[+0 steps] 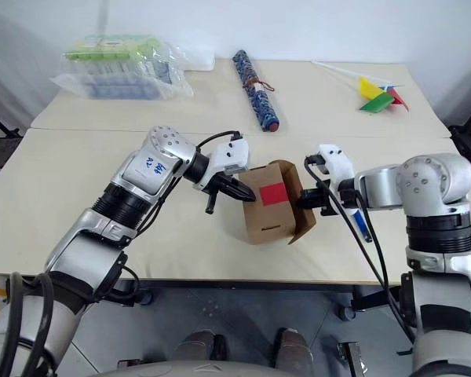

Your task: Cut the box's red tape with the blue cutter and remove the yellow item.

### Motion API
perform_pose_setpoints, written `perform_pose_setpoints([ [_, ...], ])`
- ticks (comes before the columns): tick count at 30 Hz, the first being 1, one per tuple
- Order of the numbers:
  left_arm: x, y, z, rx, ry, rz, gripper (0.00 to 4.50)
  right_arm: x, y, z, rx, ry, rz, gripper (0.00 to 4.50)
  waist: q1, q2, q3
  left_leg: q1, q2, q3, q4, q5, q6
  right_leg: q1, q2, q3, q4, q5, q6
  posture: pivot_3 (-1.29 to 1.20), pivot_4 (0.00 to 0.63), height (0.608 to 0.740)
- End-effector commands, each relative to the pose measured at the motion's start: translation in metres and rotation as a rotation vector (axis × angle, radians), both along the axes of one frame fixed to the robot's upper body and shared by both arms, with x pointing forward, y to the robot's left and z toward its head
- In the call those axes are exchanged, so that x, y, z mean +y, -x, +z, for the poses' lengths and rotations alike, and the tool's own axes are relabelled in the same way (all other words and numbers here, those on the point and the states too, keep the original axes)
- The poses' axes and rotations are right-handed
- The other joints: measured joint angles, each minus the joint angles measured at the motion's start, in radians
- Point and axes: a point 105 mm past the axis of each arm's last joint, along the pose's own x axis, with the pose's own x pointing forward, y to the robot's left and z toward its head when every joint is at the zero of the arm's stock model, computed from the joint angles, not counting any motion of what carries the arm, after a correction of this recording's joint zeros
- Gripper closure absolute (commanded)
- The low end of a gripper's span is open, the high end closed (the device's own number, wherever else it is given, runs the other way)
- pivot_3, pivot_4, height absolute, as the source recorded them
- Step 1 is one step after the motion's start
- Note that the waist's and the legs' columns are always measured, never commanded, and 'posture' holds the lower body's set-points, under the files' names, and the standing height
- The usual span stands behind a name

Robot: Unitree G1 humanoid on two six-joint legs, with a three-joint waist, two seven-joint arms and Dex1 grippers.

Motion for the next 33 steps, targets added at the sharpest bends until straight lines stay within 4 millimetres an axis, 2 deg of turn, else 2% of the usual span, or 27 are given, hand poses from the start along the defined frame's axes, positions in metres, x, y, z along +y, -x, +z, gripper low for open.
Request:
perform_pose_setpoints([
  [1, 0.007, 0.001, -0.033, 0.072, -0.083, 0.042, 4.5, 0.001, 0.003, 0.033, -0.095, 0.026, 0.018, 4.45, 0.001, 0.0, 0.0, 0.0, 0.0, 0.0, 0.0, 0.0, 0.0, 0.0, 0.0, 0.0, 0.0, 0.0, 0.0, 0.0, 0.15, 0.74],
  [16, 0.005, -0.005, -0.03, 0.064, -0.011, 0.112, 4.5, 0.033, 0.034, 0.047, -0.105, 0.079, 0.115, 4.45, 0.003, 0.0, 0.0, -0.001, 0.001, -0.001, 0.0, 0.0, 0.004, 0.003, -0.003, 0.0, -0.007, 0.001, 0.001, 0.0, 0.15, 0.74],
  [20, 0.004, -0.006, -0.029, 0.065, -0.001, 0.121, 4.5, 0.038, 0.034, 0.049, -0.12, 0.092, 0.119, 4.45, 0.003, 0.0, 0.0, -0.001, 0.001, 0.0, 0.0, 0.0, 0.005, 0.003, -0.003, 0.0, -0.008, 0.001, 0.001, 0.0, 0.15, 0.74],
  [30, 0.009, -0.005, -0.036, 0.083, 0.01, 0.162, 4.5, 0.064, 0.031, 0.077, -0.193, 0.109, 0.186, 4.45, 0.004, 0.0, 0.0, -0.001, 0.001, 0.0, 0.001, 0.0, 0.006, 0.003, -0.003, 0.001, -0.008, 0.002, 0.001, 0.0, 0.15, 0.74],
  [33, 0.011, -0.006, -0.037, 0.087, 0.015, 0.182, 4.5, 0.068, 0.032, 0.076, -0.186, 0.121, 0.208, 4.45, 0.003, -0.002, 0.001, -0.005, 0.001, -0.001, 0.001, -0.001, 0.007, 0.0, -0.003, 0.0, -0.009, 0.002, 0.001, 0.0, 0.15, 0.74],
])
